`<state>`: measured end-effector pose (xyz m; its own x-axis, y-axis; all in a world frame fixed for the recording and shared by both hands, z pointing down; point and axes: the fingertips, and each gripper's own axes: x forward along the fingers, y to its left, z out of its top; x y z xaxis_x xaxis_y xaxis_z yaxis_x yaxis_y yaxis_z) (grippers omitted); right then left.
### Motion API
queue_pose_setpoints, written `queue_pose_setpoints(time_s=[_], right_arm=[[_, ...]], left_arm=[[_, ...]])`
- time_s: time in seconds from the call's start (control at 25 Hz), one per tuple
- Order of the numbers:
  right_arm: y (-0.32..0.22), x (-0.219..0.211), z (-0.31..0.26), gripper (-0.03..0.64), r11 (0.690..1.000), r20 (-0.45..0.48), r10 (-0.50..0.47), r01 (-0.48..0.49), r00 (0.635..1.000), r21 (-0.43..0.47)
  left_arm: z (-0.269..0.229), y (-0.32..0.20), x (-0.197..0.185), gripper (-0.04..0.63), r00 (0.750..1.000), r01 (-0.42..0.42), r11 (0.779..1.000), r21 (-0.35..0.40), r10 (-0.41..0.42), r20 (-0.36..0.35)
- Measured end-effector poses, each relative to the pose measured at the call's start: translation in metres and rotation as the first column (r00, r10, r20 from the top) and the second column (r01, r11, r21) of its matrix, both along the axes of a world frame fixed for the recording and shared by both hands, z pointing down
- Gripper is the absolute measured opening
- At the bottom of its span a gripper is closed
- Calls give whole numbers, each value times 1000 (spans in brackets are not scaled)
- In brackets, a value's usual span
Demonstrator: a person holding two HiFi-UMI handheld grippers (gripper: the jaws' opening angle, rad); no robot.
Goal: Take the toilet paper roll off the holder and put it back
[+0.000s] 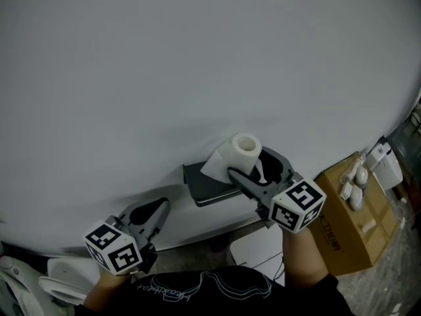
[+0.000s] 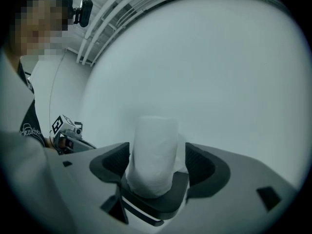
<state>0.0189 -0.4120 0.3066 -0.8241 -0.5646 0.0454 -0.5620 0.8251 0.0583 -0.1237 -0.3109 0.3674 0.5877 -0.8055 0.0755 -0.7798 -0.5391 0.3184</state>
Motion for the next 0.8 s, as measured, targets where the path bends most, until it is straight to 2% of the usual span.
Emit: queue_pose_setpoints(time_s=[0.44,0.8], right_arm=[[-3,-4,-1,288,1000,10,-5,5,1000,2],[-1,-3,-1,284,1000,4,16,-16,1000,6]], left_arm=[[1,-3,-2,6,1000,1,1000,-2,-1,-8],[5,3,-6,6,1000,-12,1000,-9,12,-8]])
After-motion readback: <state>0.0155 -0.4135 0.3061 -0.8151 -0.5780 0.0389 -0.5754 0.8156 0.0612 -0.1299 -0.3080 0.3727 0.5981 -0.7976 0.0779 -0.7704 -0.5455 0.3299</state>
